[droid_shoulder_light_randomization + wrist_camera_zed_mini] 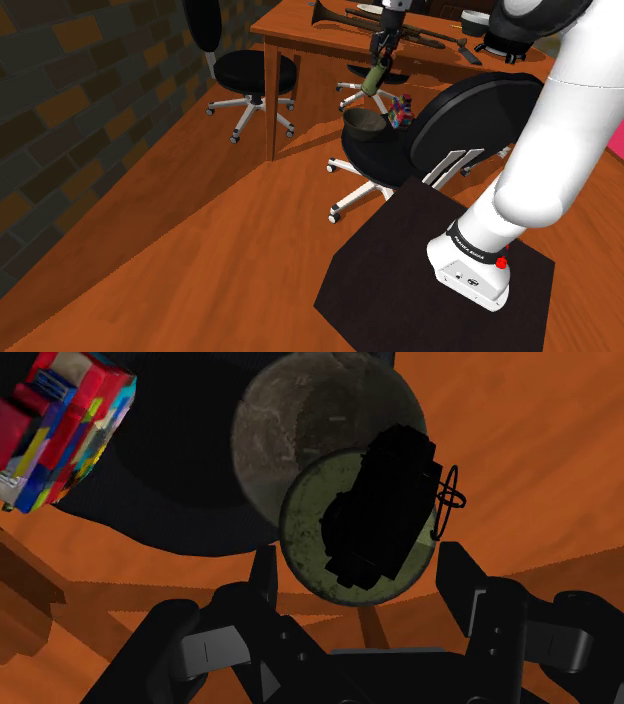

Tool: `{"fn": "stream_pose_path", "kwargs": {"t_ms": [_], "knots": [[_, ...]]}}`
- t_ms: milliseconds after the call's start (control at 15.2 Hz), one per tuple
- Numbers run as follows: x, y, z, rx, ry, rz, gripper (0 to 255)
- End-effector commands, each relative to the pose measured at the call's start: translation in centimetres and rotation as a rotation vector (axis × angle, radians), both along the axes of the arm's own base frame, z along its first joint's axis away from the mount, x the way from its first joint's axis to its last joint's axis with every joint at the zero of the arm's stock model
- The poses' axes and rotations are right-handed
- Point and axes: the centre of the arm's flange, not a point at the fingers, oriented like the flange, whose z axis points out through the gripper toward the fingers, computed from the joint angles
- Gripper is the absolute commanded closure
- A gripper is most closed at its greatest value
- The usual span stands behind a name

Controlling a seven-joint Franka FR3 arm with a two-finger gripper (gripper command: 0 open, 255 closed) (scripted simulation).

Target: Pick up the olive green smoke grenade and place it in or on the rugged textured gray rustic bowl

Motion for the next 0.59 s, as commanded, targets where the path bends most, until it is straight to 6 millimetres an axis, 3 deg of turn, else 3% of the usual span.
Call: {"fn": "stream_pose_path", "kwargs": {"t_ms": [0, 528], "knots": [[0.2, 0.2, -0.8, 0.0, 0.0, -0.001, 255], [0.2, 0.2, -5.0, 0.0, 0.0, -0.001, 255]]}}
